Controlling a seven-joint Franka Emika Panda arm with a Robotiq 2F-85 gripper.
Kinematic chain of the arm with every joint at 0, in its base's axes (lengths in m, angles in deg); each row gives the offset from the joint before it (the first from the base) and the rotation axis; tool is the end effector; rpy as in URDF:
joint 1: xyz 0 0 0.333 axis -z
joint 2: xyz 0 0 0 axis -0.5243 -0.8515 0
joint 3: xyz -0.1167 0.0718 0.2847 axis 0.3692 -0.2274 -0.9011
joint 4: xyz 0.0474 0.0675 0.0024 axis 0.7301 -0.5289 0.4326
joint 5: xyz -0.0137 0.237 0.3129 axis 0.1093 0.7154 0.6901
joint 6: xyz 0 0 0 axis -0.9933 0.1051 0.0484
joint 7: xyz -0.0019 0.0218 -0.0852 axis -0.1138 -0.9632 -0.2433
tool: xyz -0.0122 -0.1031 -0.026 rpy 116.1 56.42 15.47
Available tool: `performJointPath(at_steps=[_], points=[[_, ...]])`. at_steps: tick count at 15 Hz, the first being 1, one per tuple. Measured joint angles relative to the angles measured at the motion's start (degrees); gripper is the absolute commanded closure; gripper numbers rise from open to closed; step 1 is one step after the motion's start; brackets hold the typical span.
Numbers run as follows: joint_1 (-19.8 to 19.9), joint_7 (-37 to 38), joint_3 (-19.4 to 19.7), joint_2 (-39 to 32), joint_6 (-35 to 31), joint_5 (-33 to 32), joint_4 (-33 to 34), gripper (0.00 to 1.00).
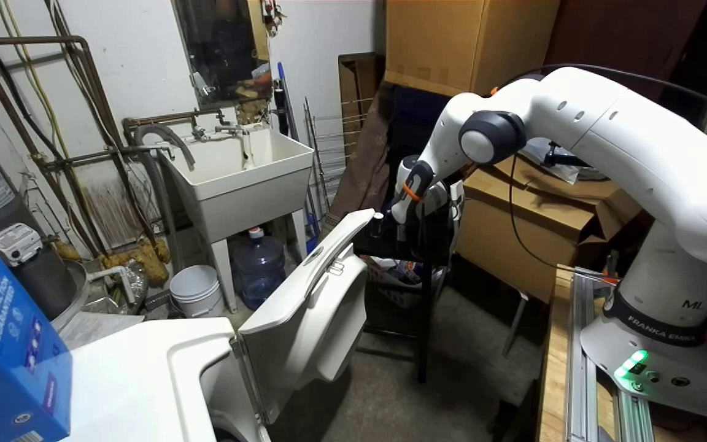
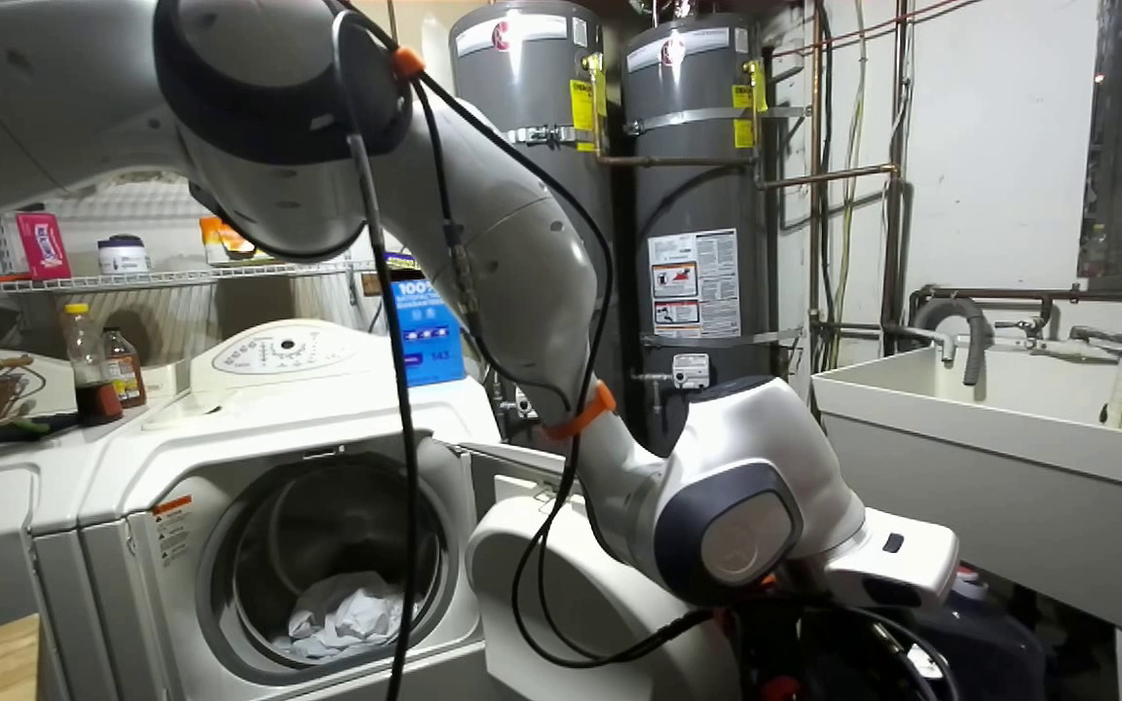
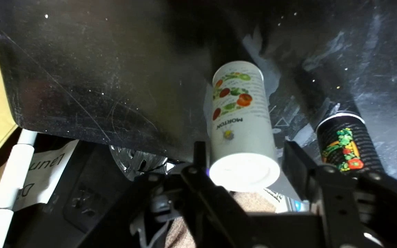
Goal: Put the white container on the black table.
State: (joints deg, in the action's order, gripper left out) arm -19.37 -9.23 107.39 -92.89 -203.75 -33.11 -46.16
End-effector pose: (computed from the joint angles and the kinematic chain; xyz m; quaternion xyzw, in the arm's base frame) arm 0.5982 -0.3532 0.0316 0.8841 -0.4027 0.1890 0.1431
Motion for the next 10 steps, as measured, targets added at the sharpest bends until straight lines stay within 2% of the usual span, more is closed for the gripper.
performJointPath(at_steps=[1,2,7,8,10], points=[[-0.06,0.04,0.22,-0.01,0.23,0.26,0.14,0.02],[-0.19,0.19,0.65,0.01,0.36,0.60,0.22,0.00],[-0.40,0.41,2.47,3.14,-0.26,2.60,-1.25,0.00],[0.19,-0.50,1.48,5.10,-1.36,2.60,-2.63,0.00],[3.21,-5.80,-3.88,10.38,-5.74,2.57,-6.65,0.00]])
